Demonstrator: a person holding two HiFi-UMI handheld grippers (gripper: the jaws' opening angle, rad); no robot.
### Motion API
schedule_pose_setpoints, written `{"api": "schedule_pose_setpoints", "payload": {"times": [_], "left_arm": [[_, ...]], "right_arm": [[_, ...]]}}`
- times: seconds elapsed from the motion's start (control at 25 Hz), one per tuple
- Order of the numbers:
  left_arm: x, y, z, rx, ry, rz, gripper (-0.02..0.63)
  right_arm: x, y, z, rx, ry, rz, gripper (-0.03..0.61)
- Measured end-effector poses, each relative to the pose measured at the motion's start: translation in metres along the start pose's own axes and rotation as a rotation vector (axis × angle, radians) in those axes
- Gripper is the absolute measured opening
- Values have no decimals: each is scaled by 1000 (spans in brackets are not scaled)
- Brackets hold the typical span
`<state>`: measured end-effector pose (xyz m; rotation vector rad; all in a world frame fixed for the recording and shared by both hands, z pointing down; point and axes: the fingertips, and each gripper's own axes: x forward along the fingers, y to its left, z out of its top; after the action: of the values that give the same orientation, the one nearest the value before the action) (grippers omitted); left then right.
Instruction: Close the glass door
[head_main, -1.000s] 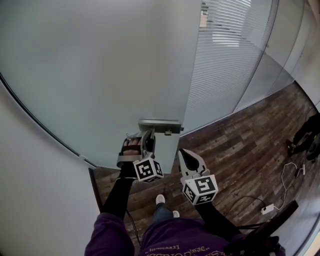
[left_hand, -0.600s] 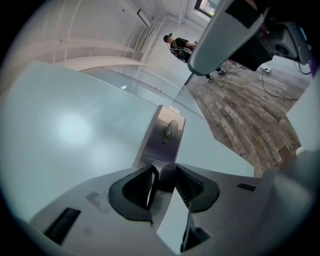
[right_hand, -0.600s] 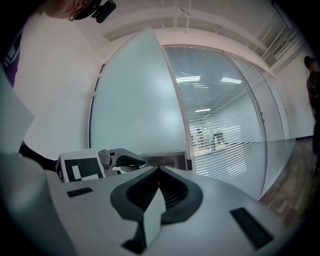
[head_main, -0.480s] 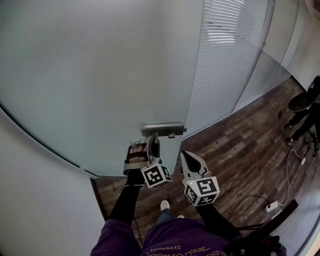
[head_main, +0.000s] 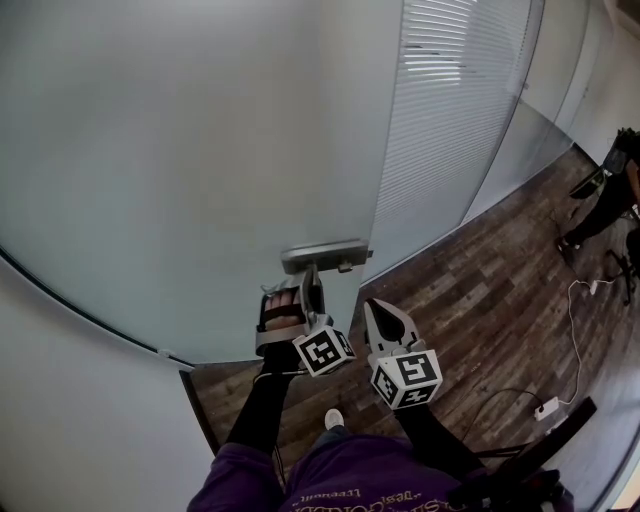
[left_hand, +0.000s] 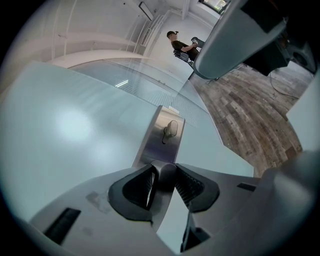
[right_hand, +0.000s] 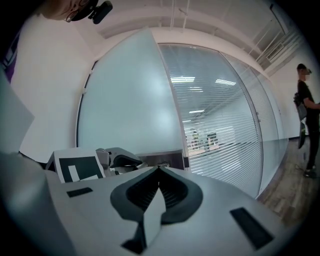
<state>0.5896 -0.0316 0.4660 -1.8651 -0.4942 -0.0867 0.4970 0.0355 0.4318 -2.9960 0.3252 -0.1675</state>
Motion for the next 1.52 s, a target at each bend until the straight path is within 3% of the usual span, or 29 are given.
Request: {"api": "schedule_pose_setpoints", "payload": {"times": [0.36,0.68,0.8,1.04,1.52], "left_arm": [[7,0,-4,-6,27,34,126],[47,17,-6,-8,47,37,124],[45,14,-9,-9,61,58,124],[120,15,-12,-35,96,29,126],[146,21,-22,-64,144,51,124]], "right_arm": [[7,2,4,-9,-39,-19,-3],[43,-19,15,21,-43,-18,-3],[45,-23,9,15,-45,11,-3],[131,-69,10,17,-8,87,-3],[180,-75,8,5,17,242,-3]]}}
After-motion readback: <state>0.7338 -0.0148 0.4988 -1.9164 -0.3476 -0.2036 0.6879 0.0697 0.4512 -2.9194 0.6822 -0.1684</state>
